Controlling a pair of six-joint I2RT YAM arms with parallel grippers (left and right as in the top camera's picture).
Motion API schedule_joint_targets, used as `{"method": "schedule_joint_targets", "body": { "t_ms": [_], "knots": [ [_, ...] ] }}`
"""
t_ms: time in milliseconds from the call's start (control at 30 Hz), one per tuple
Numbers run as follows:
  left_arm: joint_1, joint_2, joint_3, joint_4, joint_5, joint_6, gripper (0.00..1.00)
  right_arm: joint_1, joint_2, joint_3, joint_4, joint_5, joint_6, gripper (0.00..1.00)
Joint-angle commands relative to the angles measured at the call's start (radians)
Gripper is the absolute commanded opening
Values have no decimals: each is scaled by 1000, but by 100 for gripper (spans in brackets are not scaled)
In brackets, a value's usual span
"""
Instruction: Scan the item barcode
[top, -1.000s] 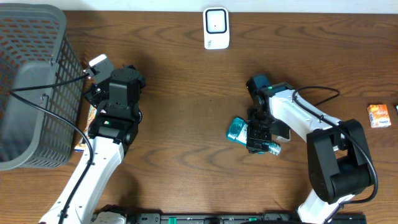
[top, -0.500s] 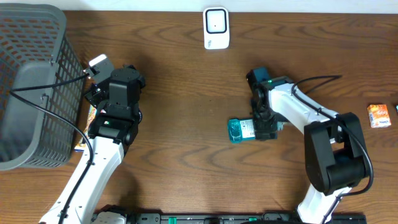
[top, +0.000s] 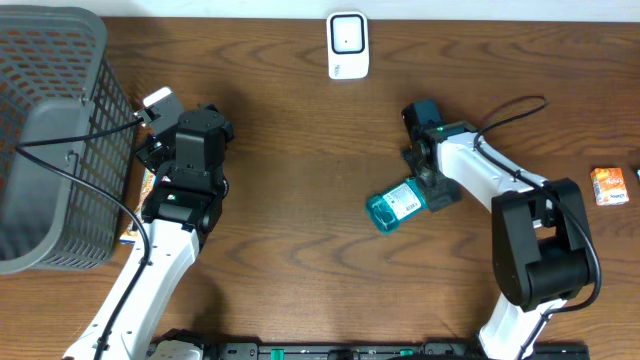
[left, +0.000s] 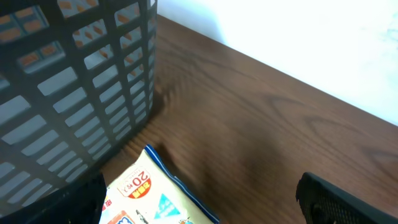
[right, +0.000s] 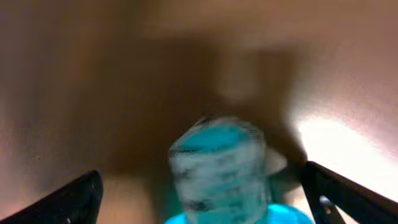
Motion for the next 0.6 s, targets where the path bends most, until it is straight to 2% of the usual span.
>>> {"method": "schedule_joint_targets", "body": {
  "t_ms": [0, 167, 267, 433, 500, 567],
  "knots": [
    [5, 6, -8, 0, -24, -2, 98, 2, 134, -64, 80, -179, -203, 97],
    [5, 6, -8, 0, -24, -2, 98, 4, 134, -64, 25, -315, -236, 93],
    [5, 6, -8, 0, -24, -2, 98, 4, 134, -64, 11, -405, -236, 95],
    [5, 6, -8, 0, -24, -2, 98, 0, 134, -64, 9, -446, -276, 92],
    [5, 6, -8, 0, -24, -2, 98, 0, 134, -64, 1, -440, -291, 86],
    [5, 6, -8, 0, -24, -2, 98, 0, 134, -64, -17, -409, -308, 74]
  ]
}}
